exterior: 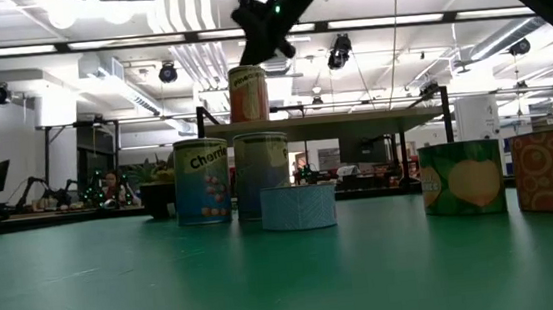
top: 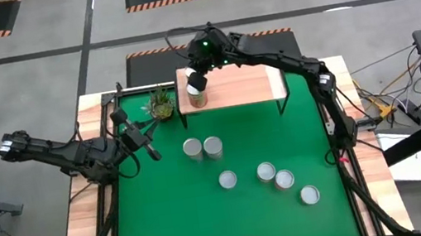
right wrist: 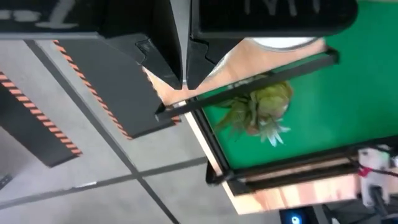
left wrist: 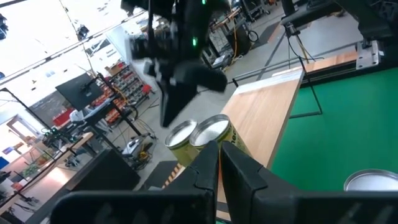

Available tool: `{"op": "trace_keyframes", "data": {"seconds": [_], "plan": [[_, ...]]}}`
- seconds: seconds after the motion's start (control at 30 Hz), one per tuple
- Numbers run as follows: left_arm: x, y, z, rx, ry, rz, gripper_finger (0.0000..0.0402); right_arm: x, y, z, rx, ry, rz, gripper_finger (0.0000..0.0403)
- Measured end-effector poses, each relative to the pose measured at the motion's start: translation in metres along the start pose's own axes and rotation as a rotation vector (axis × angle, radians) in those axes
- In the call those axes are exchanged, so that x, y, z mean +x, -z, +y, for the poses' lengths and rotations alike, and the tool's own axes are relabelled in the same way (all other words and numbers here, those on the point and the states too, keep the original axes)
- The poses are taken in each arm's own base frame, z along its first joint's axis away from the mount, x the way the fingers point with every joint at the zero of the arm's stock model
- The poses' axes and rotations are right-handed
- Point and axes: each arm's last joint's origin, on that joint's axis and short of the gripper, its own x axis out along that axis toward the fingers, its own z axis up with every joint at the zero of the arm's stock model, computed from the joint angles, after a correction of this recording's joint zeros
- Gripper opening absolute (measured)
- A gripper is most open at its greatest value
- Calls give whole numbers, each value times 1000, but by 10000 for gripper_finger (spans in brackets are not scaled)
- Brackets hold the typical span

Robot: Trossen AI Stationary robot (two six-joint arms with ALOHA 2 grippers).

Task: Pick and place cans onto a shelf
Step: Put the canned peas on the shelf

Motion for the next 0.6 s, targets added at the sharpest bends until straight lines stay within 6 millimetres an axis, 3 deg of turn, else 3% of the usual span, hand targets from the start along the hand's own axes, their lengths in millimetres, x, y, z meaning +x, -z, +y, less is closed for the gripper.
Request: {"op": "trace_keyframes", "data": {"seconds": [0.13,0.3,0.43,0.6], "plan": [[0,0,0,-4,0,1,0,-22,-6,13,-12,-25,3,13],[1,0,-1,-6,1,2,0,-56,-9,50,-45,-105,52,13],[2,0,-3,-14,3,7,0,-74,-3,94,-88,-198,112,13],[4,1,-7,-11,7,17,0,-81,16,159,-159,-320,190,13]]}}
